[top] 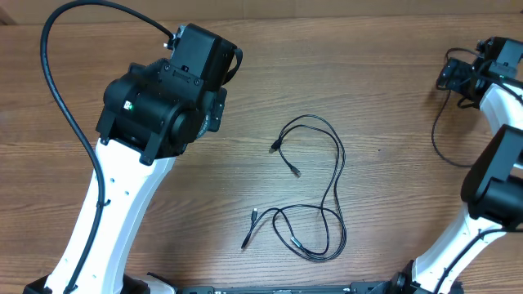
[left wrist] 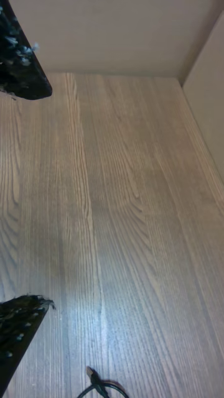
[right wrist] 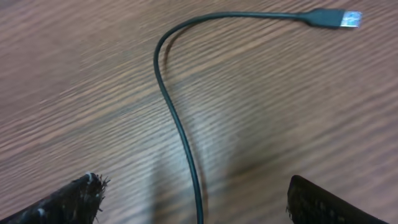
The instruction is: Untangle cables
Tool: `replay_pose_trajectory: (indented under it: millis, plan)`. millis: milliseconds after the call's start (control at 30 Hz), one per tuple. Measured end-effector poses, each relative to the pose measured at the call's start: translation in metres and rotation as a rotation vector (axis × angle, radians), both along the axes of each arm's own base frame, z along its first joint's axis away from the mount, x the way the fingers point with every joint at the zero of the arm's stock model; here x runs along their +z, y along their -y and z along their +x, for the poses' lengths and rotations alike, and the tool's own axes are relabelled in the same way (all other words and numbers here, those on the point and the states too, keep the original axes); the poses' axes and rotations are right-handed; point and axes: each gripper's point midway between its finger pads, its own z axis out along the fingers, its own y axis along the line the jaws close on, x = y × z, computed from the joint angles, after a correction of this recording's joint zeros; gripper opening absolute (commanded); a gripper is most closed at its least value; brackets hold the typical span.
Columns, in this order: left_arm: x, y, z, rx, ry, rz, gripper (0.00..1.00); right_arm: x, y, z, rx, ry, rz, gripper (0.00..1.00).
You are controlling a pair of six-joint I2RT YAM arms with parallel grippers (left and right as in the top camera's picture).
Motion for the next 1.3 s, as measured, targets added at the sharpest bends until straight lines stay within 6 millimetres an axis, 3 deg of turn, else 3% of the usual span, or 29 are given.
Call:
replay_pose_trajectory:
  millis: [133,167,233,333,367,700,800,867,933,1000,1033,1100,1133,1167,1267,1300]
  plan:
    - [-0.002,-0.007,-0.002,0.011,-0.018,0.012,1.00,-0.036,0.002,0.005,0.005,-0.023,0.006,0.91]
    - [-0.002,-0.008,-0.003,0.014,-0.022,0.015,1.00,-0.040,0.002,0.005,0.005,-0.027,0.008,0.79]
    - [-0.002,-0.010,-0.002,0.019,-0.023,0.015,1.00,-0.055,0.003,0.006,0.016,-0.043,-0.002,0.40]
    - [-0.002,-0.011,-0.002,0.023,-0.022,0.015,1.00,-0.056,0.004,0.007,0.011,-0.036,-0.003,0.09]
    - [-0.002,-0.011,-0.001,0.024,-0.019,0.013,1.00,-0.057,0.004,0.007,0.010,-0.037,-0.003,0.04]
    - [-0.001,-0.011,0.000,0.025,-0.015,0.011,1.00,-0.055,-0.005,-0.006,0.020,-0.130,0.043,0.04]
    - [-0.001,-0.011,0.000,0.024,-0.015,0.011,1.00,-0.040,-0.010,-0.007,0.028,-0.130,0.043,0.04]
    - [-0.001,-0.011,0.000,0.024,-0.014,0.011,1.00,-0.012,-0.011,-0.001,0.033,-0.084,0.023,0.04]
    - [-0.001,-0.011,0.001,0.024,-0.009,0.008,1.00,0.037,-0.009,0.009,0.034,0.008,-0.015,0.04]
    - [0.000,-0.010,0.003,0.024,0.001,0.003,1.00,0.107,-0.006,0.018,0.032,0.137,-0.068,0.04]
    - [0.001,-0.009,0.004,0.024,0.008,-0.001,1.00,0.150,-0.005,0.020,0.030,0.219,-0.101,0.04]
    - [0.003,-0.008,0.006,0.024,0.020,-0.007,1.00,0.224,-0.006,0.018,0.028,0.354,-0.157,0.04]
    - [0.003,-0.007,0.007,0.024,0.025,-0.009,1.00,0.284,-0.008,0.012,0.029,0.474,-0.208,0.04]
    - [0.004,-0.007,0.008,0.024,0.029,-0.011,1.00,0.310,-0.009,0.009,0.030,0.526,-0.234,0.04]
    - [0.006,-0.005,0.012,0.022,0.048,-0.020,1.00,0.415,-0.017,-0.011,0.062,0.749,-0.381,0.04]
    - [0.008,-0.004,0.014,0.022,0.058,-0.024,1.00,0.437,-0.019,-0.018,0.077,0.796,-0.424,0.04]
